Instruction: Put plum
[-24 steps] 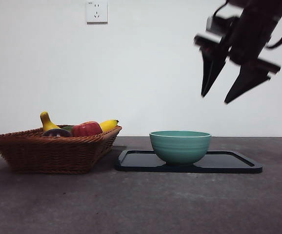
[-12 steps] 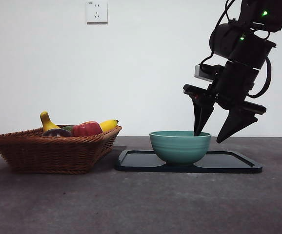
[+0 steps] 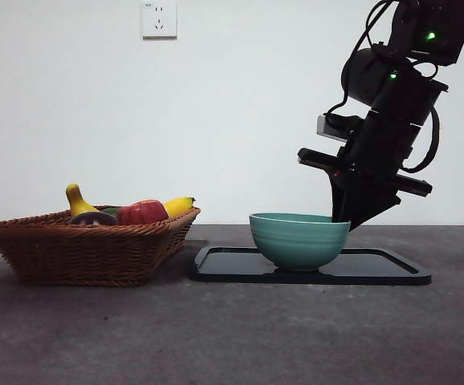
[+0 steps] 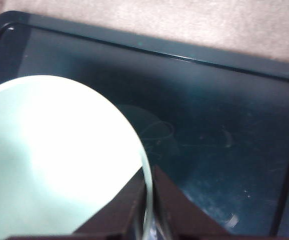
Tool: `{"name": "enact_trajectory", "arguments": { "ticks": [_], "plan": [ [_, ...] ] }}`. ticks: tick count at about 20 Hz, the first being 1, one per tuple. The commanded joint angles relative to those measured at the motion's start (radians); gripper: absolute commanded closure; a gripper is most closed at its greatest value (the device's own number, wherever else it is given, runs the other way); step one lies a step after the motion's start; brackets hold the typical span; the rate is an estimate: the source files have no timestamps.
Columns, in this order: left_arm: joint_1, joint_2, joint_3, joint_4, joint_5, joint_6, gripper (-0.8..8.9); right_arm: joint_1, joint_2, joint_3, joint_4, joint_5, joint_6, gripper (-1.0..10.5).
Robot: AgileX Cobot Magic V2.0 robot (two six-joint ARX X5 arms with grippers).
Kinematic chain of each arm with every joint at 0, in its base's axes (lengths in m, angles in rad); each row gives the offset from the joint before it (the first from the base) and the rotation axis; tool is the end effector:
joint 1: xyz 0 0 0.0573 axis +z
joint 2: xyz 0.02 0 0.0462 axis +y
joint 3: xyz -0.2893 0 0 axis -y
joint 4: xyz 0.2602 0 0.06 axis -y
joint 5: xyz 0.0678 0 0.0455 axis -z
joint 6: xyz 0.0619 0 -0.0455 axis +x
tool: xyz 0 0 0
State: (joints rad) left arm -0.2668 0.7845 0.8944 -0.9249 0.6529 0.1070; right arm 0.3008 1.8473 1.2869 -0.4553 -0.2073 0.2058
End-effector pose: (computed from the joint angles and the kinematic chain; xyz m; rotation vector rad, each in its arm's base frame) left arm 0.1324 -0.0752 0.3109 -0.0679 0.7790 -0.9088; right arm 0.3963 0.1363 0.1852 0.1357 1.0678 0.3558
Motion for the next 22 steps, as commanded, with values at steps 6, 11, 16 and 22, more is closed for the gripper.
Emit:
{"name": "enact_trajectory", "arguments": {
  "ticks": [6, 11, 16, 22],
  "plan": [
    [-0.004, 0.005, 0.01, 0.004, 0.003, 0.012, 3.81, 0.005, -0.211, 0.024, -0.068, -0.003, -0.01, 9.4],
    [-0.004, 0.005, 0.01, 0.005, 0.003, 0.012, 3.81, 0.033, -0.398, 0.022, -0.25, 0.0, -0.07, 9.4],
    [-0.004, 0.005, 0.01, 0.004, 0.003, 0.012, 3.81, 0.09, -0.578, -0.047, -0.339, 0.0, -0.073, 9.4],
    [-0.004, 0.005, 0.01, 0.005, 0.003, 0.012, 3.81, 0.193, -0.674, -0.281, -0.257, 0.052, -0.06, 9.4]
  ]
}}
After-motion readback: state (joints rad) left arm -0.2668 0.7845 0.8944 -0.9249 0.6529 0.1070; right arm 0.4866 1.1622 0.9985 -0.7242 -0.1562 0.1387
